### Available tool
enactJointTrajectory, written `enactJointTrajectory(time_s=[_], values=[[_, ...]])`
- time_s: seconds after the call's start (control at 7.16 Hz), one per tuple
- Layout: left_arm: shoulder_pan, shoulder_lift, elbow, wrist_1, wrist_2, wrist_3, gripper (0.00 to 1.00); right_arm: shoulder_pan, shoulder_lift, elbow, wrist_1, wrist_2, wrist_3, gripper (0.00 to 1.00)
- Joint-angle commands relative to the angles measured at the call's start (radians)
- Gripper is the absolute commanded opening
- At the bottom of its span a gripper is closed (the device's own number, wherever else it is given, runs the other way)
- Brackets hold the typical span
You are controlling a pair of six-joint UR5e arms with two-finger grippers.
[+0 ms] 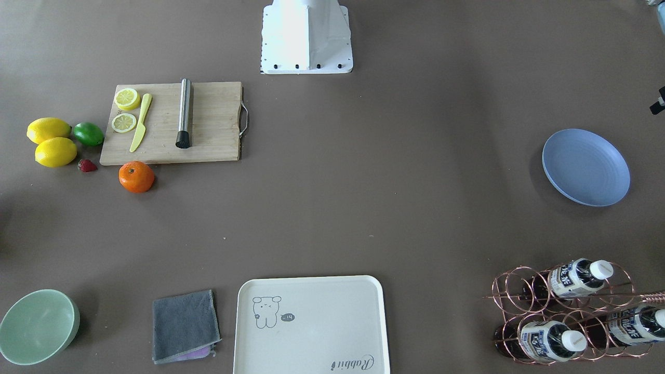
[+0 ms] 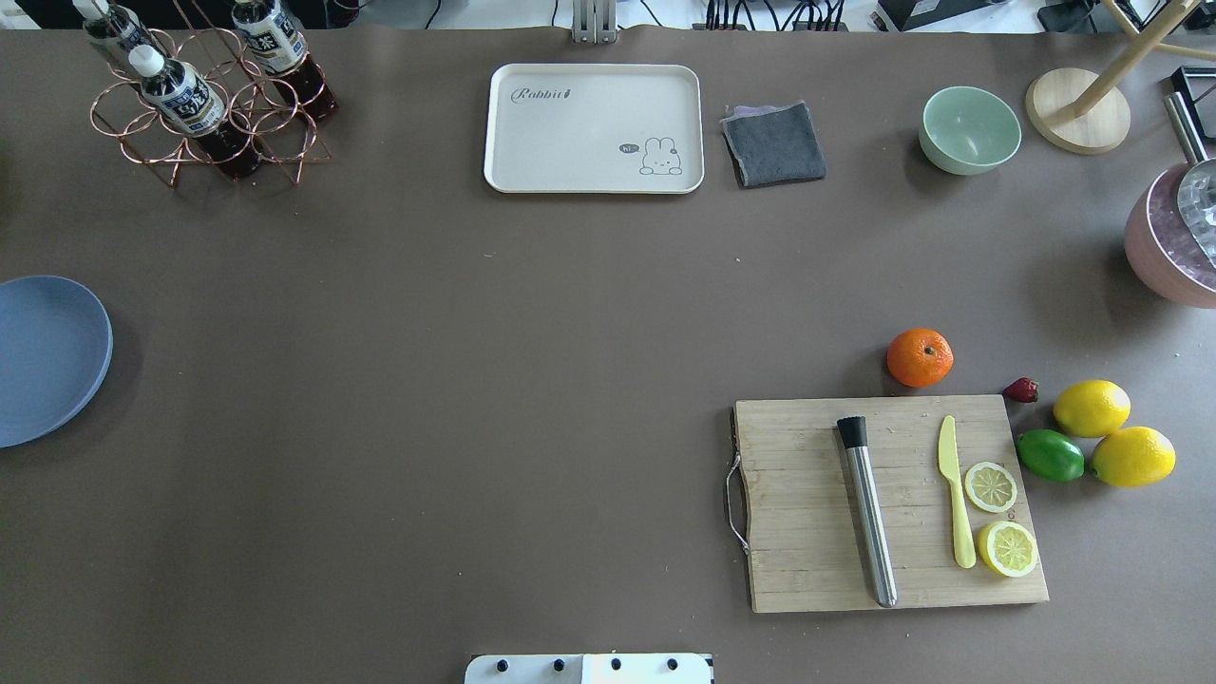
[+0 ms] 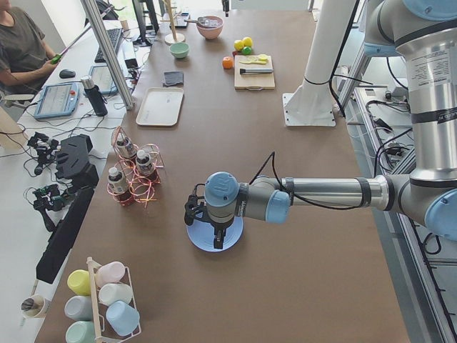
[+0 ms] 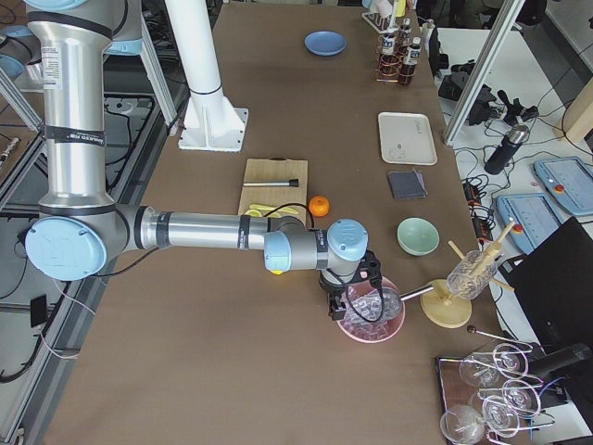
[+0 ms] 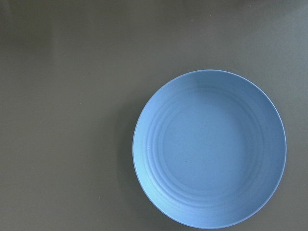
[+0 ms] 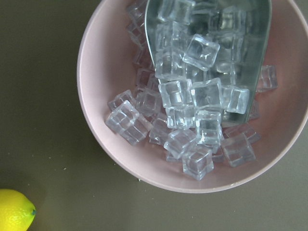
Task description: Pick orange to plate
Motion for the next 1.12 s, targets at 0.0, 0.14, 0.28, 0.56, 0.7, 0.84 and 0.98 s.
enactJointTrajectory(time_s=[0.0, 0.14, 0.28, 0.56, 0.7, 0.84, 0.98], values=[[0.006, -0.007, 0.024, -0.011, 0.006, 0.004, 0.98, 0.0, -0.01, -0.005, 0.002, 0.033, 0.003, 1.0], [0.035, -0.016, 0.054, -0.027, 0.009, 0.006, 0.98, 0.0, -0.01, -0.01, 0.002, 0.043, 0.005, 1.0], [0.063, -0.021, 0.103, -0.1, 0.009, -0.003, 0.98, 0.0, -0.008, -0.011, 0.002, 0.051, 0.005, 1.0], [0.095, -0.076, 0.287, -0.297, 0.009, -0.087, 0.98, 0.0, -0.008, -0.018, 0.002, 0.054, 0.005, 1.0], [0.13, -0.105, 0.359, -0.364, 0.025, -0.135, 0.98, 0.0, -0.01, -0.016, 0.003, 0.056, 0.005, 1.0], [0.149, -0.146, 0.43, -0.408, 0.06, -0.14, 0.98, 0.0, -0.01, -0.018, 0.008, 0.077, 0.0, 1.0], [0.167, -0.174, 0.464, -0.415, 0.061, -0.141, 0.98, 0.0, -0.01, -0.019, 0.008, 0.106, 0.0, 1.0]])
